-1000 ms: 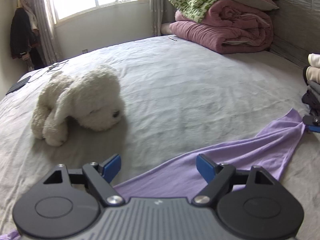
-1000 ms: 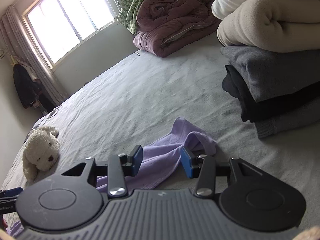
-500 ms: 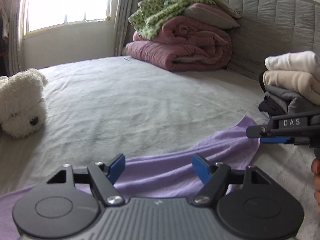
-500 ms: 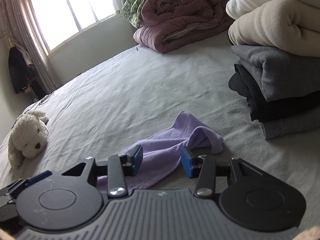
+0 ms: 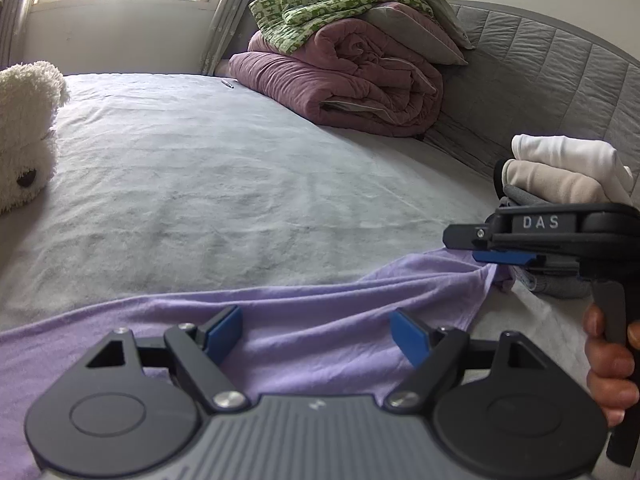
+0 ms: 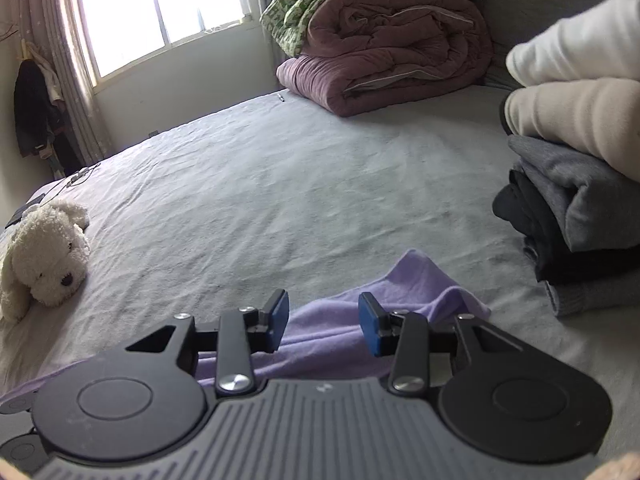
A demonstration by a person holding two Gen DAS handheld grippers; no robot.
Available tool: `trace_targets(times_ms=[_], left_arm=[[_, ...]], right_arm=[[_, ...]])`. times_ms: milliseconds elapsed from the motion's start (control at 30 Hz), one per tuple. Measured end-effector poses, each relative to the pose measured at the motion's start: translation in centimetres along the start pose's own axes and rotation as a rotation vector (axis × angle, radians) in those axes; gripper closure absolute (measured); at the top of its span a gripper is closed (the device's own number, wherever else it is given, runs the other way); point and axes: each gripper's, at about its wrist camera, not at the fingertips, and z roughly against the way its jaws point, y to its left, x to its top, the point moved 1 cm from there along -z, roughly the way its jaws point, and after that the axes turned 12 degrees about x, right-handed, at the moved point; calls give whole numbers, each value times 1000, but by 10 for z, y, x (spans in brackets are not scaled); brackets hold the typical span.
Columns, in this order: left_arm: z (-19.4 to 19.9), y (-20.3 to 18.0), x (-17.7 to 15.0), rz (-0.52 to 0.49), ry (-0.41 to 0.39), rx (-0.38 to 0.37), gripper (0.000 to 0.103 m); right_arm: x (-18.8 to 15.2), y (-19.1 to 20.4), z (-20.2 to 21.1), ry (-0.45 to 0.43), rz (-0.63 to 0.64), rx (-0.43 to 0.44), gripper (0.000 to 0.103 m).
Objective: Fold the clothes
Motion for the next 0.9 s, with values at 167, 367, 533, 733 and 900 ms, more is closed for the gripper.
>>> trace_targets(times_ms=[167,367,533,733,900], left_arm=[[0,6,0,33,3,-26,21],[0,6,1,36,5,-29,21],[0,7,0,36,6,-32,20],[0,8,0,38,6,-35,20],[0,8,0,33,4,-39,19]], right_arm=[[28,1,-15,85,185,-16,69],[32,-4,-30,209,334,68,64],[16,4,-48,308,416,146,64],[-2,12,-60,362,481,194,97],[-3,21,-58,319,566,135,102]])
